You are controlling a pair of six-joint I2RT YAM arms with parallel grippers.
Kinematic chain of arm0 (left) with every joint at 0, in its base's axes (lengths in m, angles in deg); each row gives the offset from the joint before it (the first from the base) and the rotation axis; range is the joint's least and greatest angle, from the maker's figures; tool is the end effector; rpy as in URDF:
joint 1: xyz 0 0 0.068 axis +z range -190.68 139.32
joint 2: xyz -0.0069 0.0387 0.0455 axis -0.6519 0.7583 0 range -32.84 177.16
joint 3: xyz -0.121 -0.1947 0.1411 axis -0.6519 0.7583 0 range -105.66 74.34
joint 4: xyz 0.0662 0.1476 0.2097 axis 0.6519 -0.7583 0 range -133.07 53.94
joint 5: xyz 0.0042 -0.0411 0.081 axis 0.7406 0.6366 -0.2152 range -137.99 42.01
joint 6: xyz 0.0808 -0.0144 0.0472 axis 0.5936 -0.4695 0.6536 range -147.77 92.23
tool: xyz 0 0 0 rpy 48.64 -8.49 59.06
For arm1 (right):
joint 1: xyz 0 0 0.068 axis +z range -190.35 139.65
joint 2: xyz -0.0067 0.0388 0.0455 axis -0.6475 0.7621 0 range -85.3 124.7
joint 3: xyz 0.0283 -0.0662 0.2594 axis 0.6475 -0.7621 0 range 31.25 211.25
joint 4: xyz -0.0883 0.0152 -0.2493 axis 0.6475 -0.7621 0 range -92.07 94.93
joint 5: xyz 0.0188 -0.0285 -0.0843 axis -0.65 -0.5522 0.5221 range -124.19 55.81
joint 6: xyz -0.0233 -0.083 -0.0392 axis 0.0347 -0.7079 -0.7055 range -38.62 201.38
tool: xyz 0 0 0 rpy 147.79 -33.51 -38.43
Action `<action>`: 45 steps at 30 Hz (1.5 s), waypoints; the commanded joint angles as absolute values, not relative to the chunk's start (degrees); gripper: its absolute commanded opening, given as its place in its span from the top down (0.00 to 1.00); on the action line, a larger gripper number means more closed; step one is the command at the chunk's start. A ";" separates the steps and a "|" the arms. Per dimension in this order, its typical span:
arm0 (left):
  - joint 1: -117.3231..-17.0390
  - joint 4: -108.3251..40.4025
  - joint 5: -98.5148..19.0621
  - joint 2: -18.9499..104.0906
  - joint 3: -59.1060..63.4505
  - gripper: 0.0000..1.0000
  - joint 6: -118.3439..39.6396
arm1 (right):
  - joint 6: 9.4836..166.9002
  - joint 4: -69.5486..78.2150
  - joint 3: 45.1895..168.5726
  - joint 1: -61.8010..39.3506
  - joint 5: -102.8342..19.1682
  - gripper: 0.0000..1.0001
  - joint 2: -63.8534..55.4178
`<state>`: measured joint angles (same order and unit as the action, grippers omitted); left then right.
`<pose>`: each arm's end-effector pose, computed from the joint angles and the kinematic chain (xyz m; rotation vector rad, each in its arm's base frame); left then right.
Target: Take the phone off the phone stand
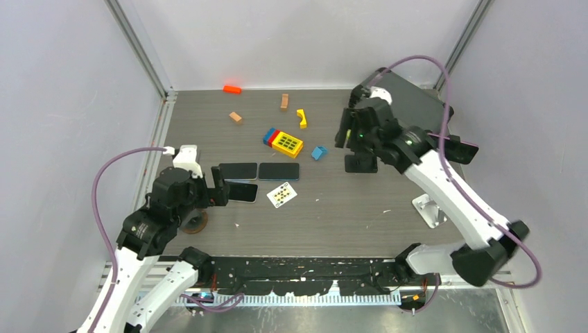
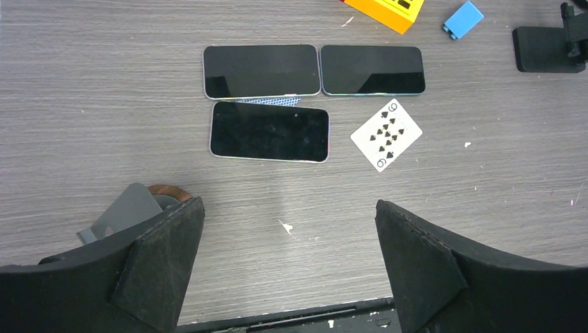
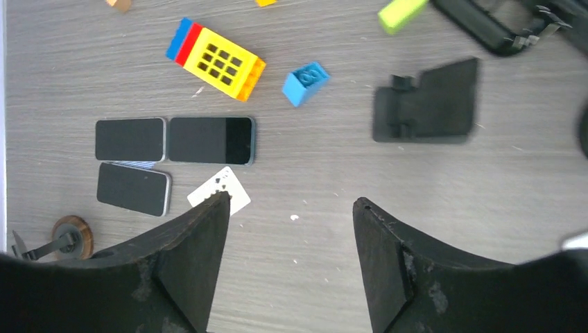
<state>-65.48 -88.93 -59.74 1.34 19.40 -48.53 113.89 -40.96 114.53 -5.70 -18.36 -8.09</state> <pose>0.1430 -0.0470 0.3201 -0.0462 2.1278 -0.2535 0.2794 0.1647 0.3532 0.1044 2.2517 0.3222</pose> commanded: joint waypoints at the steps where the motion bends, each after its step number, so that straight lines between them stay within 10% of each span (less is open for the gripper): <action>1: -65.73 -85.86 -58.46 3.10 17.51 0.02 -46.81 | 114.66 -53.05 115.50 -5.90 -7.86 0.27 -17.46; 8: -65.73 -86.14 -60.62 5.83 14.76 0.00 -43.60 | 123.22 -66.91 119.63 -11.95 6.21 0.16 -24.46; 45: -65.82 -84.93 -55.29 2.77 19.76 0.00 -44.56 | 141.57 -62.24 119.09 -45.71 -14.29 0.05 -25.54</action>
<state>-65.48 -87.33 -56.28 2.89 19.43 -45.31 142.98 -63.23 115.76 -43.55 -8.35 -29.09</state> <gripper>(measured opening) 0.995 0.948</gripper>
